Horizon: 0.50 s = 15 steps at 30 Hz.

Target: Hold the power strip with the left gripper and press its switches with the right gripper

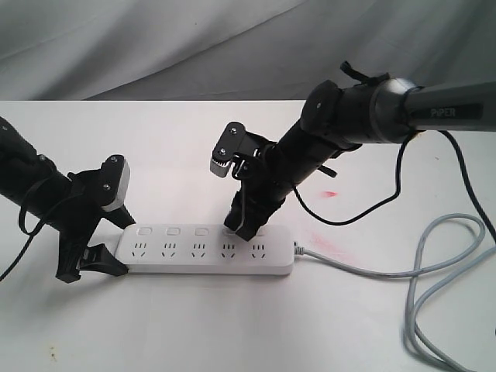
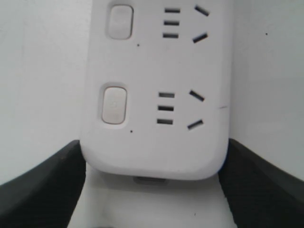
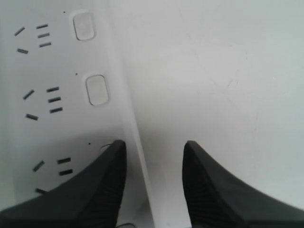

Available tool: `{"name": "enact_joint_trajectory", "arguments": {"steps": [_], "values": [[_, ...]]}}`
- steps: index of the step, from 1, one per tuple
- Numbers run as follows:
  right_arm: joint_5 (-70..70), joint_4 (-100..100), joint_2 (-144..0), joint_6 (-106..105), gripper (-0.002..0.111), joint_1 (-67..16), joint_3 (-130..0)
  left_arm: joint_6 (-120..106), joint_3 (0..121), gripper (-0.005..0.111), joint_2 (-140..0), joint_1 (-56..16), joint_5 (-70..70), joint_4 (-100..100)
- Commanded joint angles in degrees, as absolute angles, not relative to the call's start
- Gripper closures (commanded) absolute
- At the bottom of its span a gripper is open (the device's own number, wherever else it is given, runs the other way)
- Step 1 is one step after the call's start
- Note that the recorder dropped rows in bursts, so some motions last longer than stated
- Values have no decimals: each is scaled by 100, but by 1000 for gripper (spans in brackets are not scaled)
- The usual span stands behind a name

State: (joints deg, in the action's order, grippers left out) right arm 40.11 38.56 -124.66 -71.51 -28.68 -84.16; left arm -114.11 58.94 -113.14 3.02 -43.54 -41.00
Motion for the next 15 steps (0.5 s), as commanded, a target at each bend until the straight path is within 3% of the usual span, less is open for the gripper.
{"name": "enact_joint_trajectory", "arguments": {"steps": [1,15], "values": [[3991,3872,-12439,-7174,71,-2945,-8382,-11417,5935,67,-11340,270,-4366,-4100],[4113,3850,-12638,-7174,71,-2960,-8382,-11417,5935,67,-11340,270,-4366,-4100]]}}
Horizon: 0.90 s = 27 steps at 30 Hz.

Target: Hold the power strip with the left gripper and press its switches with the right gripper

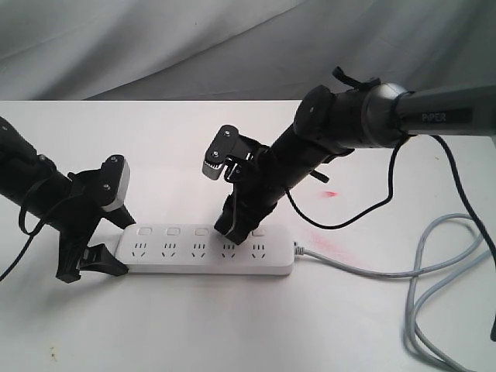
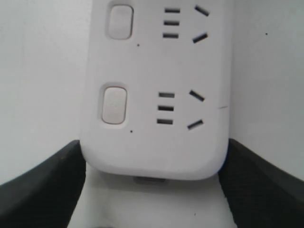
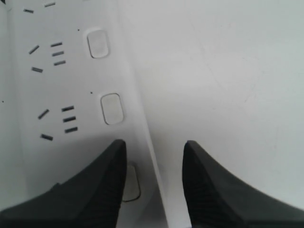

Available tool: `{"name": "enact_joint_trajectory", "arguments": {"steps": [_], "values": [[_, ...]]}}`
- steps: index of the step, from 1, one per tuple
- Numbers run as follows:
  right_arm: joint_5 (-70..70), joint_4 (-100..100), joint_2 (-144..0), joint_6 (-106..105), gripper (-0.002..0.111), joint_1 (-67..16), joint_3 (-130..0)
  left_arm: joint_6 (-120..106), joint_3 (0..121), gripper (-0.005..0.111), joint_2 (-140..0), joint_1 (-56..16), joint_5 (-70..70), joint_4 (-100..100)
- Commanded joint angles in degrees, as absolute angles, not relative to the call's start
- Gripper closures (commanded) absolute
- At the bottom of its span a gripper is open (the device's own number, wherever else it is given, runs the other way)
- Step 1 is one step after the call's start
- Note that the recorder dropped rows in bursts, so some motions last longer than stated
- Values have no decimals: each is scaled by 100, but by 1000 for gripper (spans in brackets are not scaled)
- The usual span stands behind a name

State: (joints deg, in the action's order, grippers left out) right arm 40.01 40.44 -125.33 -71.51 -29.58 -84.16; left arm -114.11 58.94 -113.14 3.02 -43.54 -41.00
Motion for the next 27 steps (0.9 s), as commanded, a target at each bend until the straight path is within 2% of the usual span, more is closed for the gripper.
{"name": "enact_joint_trajectory", "arguments": {"steps": [1,27], "values": [[4113,3850,-12638,-7174,71,-2949,-8382,-11417,5935,67,-11340,270,-4366,-4100],[4192,3744,-12836,-7174,71,-2808,-8382,-11417,5935,67,-11340,270,-4366,-4100]]}}
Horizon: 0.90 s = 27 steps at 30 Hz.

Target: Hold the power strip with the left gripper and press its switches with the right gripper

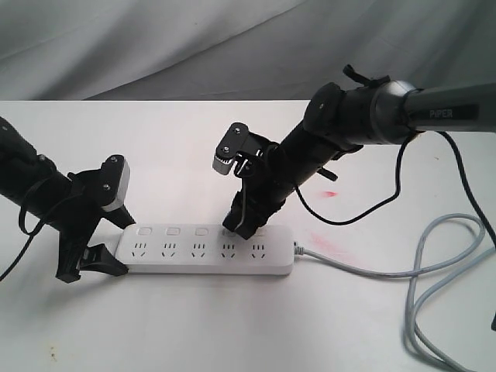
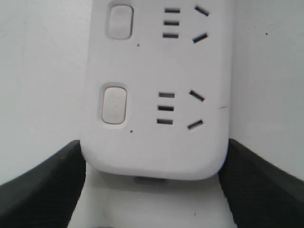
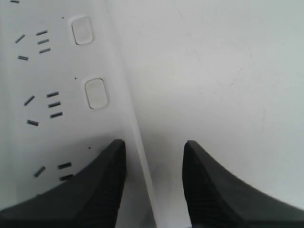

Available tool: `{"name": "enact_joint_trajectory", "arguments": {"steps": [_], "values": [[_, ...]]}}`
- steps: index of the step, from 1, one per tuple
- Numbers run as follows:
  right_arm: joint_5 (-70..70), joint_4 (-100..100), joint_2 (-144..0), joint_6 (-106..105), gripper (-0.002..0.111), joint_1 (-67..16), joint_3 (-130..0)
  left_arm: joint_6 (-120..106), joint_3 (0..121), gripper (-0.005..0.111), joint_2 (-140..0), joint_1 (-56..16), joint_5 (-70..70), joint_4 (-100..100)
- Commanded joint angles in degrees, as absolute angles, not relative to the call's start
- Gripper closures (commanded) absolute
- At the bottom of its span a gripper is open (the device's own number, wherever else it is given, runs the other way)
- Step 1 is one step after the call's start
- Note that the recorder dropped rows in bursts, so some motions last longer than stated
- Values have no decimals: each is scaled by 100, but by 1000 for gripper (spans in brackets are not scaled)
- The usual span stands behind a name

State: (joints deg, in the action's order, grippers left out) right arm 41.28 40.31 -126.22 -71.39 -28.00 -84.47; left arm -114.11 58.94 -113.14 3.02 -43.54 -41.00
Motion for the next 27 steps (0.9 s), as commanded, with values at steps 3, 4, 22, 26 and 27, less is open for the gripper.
{"name": "enact_joint_trajectory", "arguments": {"steps": [3,4,22,26,27], "values": [[4205,3744,-12836,-7174,71,-2808,-8382,-11417,5935,67,-11340,270,-4366,-4100],[4217,3744,-12836,-7174,71,-2808,-8382,-11417,5935,67,-11340,270,-4366,-4100],[4262,3630,-12836,-7192,71,-2930,-8382,-11417,5935,67,-11340,270,-4366,-4100],[4262,3590,-12836,-7188,71,-2930,-8382,-11417,5935,67,-11340,270,-4366,-4100],[4262,3590,-12836,-7188,71,-2930,-8382,-11417,5935,67,-11340,270,-4366,-4100]]}}
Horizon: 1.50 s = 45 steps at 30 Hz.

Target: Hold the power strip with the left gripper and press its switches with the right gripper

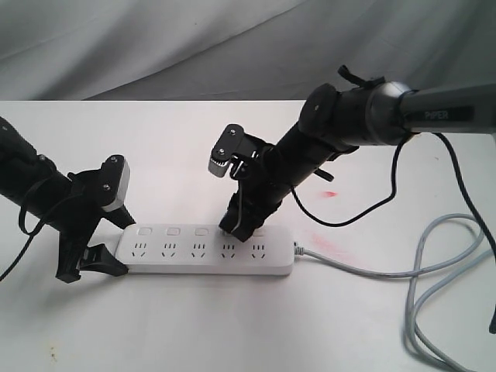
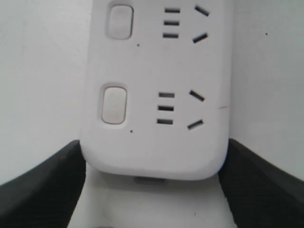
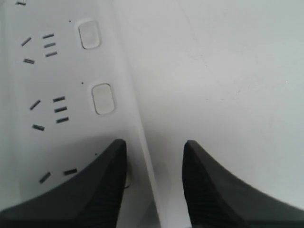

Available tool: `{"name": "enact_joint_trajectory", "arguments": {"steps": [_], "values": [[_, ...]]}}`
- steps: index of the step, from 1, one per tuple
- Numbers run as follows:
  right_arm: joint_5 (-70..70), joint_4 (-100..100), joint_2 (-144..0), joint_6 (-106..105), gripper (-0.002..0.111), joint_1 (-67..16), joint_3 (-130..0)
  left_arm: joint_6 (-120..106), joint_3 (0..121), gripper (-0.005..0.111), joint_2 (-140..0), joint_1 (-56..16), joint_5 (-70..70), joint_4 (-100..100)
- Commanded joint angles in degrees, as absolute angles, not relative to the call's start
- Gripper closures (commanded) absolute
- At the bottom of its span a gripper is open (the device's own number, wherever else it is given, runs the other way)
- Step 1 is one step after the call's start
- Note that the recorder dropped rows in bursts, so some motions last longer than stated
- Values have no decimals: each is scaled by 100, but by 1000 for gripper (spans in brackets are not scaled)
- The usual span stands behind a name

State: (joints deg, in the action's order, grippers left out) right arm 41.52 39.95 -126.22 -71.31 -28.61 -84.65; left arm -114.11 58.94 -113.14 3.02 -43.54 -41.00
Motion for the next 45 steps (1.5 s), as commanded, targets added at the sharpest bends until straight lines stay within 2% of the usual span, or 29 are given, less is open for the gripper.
{"name": "enact_joint_trajectory", "arguments": {"steps": [1,12,18,27,45], "values": [[4262,3593,-12836,-7188,71,-2930,-8382,-11417,5935,67,-11340,270,-4366,-4100],[4138,3664,-11904,-7150,71,-2795,-8382,-11417,5935,67,-11340,270,-4366,-4100],[4451,3515,-11892,-7048,71,-2518,-8382,-11417,5935,67,-11340,270,-4366,-4100],[3792,3598,-11907,-7167,71,-2518,-7736,-11417,5935,67,-11340,270,-4366,-4100],[3862,3720,-12155,-7167,71,-2621,-7711,-11417,5935,67,-11340,270,-4366,-4100]]}}
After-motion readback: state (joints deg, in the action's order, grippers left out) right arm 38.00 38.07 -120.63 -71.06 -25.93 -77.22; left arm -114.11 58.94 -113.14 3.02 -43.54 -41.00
